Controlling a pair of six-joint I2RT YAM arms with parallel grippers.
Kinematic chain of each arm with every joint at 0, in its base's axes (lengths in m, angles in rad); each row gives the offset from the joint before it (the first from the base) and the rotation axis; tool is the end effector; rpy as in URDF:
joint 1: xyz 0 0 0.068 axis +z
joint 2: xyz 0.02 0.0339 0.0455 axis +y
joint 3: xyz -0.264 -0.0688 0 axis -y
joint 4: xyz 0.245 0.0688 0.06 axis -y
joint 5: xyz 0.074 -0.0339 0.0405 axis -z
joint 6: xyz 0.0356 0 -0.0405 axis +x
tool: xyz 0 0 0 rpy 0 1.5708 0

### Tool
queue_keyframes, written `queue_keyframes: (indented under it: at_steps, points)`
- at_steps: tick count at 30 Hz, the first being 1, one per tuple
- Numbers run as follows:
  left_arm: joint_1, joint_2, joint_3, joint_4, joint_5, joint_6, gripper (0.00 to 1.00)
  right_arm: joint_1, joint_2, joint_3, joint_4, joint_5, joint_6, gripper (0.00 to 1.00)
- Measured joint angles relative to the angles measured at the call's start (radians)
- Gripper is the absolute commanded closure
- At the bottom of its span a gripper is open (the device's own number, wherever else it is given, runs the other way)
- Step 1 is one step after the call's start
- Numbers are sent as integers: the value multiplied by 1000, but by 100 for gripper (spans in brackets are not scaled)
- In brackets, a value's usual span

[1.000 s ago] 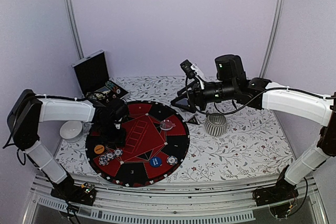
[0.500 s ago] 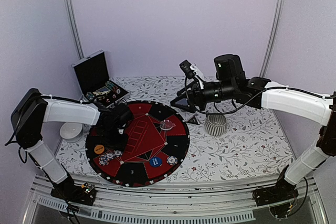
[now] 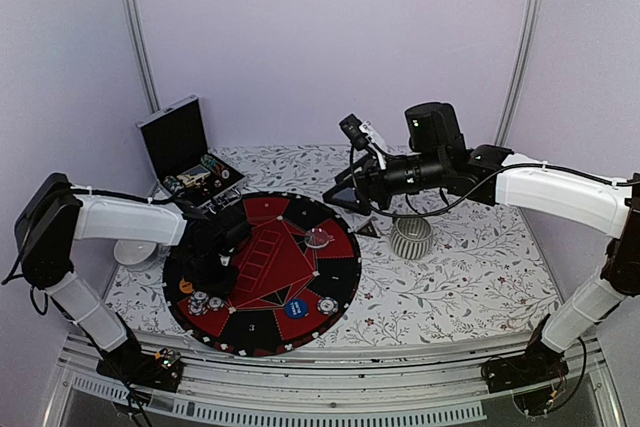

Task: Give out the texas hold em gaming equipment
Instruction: Move the poker chip to the big blind area.

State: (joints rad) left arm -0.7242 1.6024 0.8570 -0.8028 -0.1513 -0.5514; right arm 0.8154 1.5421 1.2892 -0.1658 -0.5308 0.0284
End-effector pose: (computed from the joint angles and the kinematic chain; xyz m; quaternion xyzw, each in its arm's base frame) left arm 0.1920 -0.1626 0.1461 0.0852 0.9934 0.0540 0.0540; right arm 0.2339 0.2747 0.3316 -0.4422 0.6926 0.4159 0.3895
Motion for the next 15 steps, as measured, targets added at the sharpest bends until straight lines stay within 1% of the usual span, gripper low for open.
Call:
queue_keyframes:
  at_steps: [10, 15]
  points:
    - [-6, -33, -6, -106, -5, -3, 69, 0, 0, 0, -3, -2, -2, 28]
    - [-6, -71, 27, -120, -10, 2, 64, 0, 0, 0, -3, -3, -2, 27]
